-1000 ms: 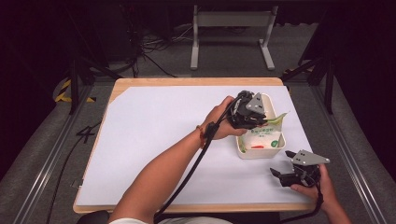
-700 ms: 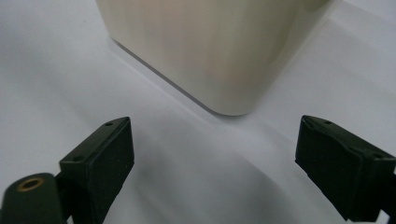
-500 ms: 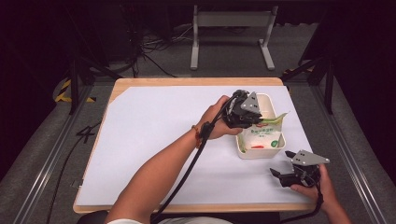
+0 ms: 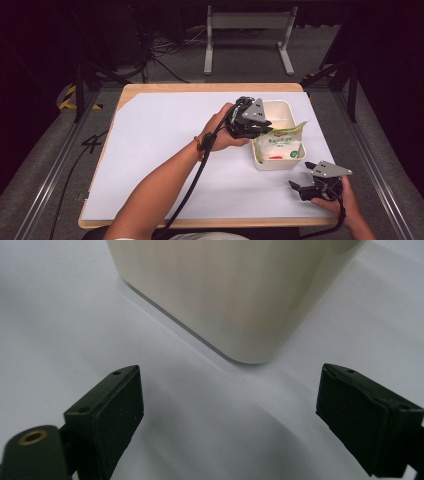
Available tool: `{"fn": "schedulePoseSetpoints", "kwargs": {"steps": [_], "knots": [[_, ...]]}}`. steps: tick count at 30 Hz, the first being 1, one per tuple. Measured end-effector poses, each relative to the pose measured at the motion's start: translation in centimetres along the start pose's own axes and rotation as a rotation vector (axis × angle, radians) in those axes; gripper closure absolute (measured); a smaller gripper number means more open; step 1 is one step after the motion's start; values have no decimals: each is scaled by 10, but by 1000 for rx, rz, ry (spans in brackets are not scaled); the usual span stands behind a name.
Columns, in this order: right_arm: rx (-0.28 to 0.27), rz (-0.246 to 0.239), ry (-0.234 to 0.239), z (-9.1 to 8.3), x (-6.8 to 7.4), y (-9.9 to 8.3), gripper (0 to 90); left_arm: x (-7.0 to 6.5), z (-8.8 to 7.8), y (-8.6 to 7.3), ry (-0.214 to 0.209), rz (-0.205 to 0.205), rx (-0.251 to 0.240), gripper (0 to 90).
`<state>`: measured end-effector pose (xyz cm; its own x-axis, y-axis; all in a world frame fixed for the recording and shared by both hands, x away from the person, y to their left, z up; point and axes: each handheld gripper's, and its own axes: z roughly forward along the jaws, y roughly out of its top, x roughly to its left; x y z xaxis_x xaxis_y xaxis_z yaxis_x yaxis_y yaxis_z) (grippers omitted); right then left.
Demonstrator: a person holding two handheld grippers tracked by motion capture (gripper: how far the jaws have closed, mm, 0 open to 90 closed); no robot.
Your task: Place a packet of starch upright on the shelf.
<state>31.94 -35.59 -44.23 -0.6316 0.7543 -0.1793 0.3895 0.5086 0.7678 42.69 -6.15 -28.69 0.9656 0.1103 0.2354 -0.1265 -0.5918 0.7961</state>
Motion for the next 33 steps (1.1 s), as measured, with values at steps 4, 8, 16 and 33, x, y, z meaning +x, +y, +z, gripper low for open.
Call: {"fn": "schedulePoseSetpoints", "kwargs": {"steps": [4,8,16,33], "knots": [[-2,-6,-1,0,1,0,114,1,-5,-3,17,2,-3,769],[-3,-4,-3,0,0,0,114,2,-9,-8,21,3,-3,749],[-1,-4,-2,0,1,0,115,4,-16,-17,61,3,12,692],[2,-8,-1,0,1,0,115,-2,-15,-49,147,-5,103,403]]}}
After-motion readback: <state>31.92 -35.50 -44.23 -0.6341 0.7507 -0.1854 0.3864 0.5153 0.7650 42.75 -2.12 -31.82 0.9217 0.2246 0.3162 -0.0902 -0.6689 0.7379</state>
